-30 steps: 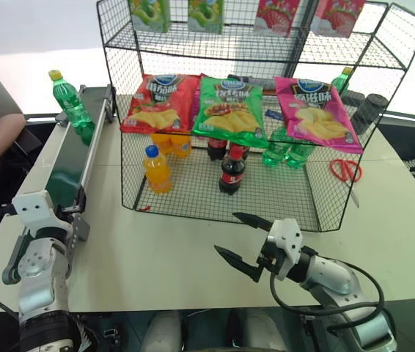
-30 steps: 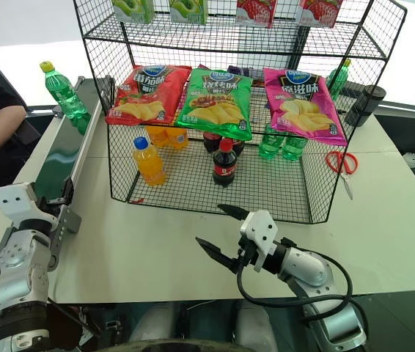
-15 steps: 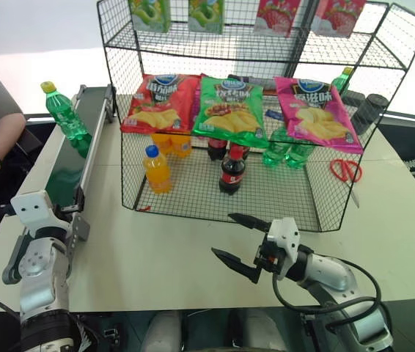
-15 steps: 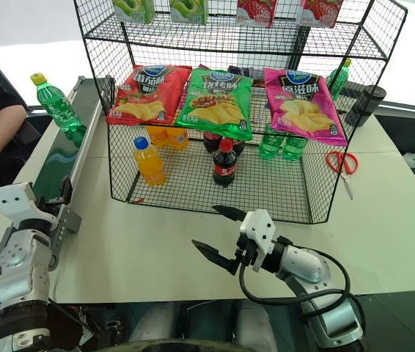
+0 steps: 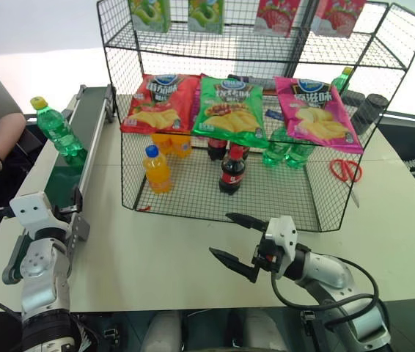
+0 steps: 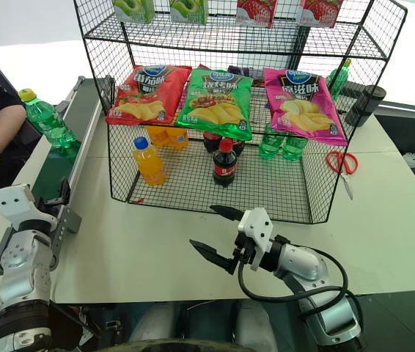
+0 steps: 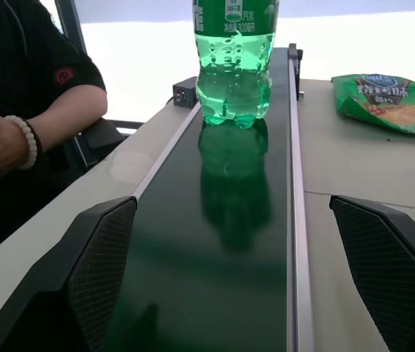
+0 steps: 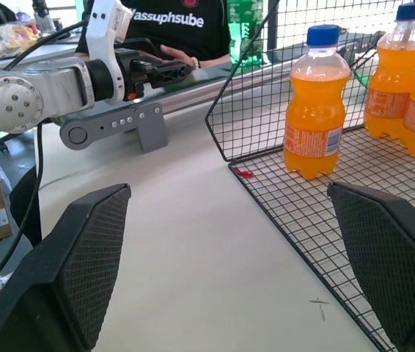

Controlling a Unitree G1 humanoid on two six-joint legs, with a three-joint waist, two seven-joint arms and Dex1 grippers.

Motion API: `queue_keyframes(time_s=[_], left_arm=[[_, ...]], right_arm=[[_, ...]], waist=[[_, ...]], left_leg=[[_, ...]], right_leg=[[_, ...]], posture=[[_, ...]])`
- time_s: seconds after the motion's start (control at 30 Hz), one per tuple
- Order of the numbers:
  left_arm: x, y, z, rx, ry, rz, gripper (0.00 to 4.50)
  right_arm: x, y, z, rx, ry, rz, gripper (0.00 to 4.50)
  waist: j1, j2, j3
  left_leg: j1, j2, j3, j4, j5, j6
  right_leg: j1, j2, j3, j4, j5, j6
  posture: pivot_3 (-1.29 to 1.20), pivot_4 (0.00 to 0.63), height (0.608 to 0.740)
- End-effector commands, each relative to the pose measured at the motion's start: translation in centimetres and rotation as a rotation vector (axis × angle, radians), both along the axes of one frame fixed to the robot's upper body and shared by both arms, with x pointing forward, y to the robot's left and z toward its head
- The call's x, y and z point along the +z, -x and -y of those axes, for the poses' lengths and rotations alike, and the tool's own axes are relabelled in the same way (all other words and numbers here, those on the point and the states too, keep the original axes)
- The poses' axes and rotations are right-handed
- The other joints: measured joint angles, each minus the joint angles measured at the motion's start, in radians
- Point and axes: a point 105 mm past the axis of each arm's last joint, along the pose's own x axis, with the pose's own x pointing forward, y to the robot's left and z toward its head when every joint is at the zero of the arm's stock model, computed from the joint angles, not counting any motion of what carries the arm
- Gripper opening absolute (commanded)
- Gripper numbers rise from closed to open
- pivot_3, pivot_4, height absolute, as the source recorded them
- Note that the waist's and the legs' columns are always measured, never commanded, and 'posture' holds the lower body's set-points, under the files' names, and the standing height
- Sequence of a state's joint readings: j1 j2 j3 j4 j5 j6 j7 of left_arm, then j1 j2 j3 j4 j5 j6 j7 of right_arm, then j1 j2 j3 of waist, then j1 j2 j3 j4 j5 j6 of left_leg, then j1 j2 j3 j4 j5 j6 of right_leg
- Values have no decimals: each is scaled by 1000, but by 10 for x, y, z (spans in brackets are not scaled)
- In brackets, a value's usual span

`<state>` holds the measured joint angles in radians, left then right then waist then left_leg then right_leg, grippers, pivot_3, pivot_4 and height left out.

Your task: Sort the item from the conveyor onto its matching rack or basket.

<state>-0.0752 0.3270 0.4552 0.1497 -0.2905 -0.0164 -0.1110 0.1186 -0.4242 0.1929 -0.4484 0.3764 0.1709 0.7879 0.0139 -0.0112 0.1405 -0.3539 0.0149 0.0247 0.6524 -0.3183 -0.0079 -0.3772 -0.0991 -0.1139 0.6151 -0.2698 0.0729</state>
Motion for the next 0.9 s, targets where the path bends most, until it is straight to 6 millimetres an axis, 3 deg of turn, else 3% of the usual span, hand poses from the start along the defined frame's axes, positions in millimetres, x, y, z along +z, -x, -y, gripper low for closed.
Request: queue_keyframes(time_s=[0.03,0.9], left_arm=[[11,2,-5,26,-23,48,4500],[15,2,-16,107,-53,62,4500]], right_arm=[[10,3,-4,29,-27,24,4477],[12,0,-5,48,-36,20,4477]], waist=[[0,0,0],[0,0,0]], left_leg=[[0,0,0,0,0,0],[0,0,0,0,0,0]], right_leg=[[0,0,0,0,0,0],[0,0,0,0,0,0]], posture=[[0,150,732],[0,150,732]])
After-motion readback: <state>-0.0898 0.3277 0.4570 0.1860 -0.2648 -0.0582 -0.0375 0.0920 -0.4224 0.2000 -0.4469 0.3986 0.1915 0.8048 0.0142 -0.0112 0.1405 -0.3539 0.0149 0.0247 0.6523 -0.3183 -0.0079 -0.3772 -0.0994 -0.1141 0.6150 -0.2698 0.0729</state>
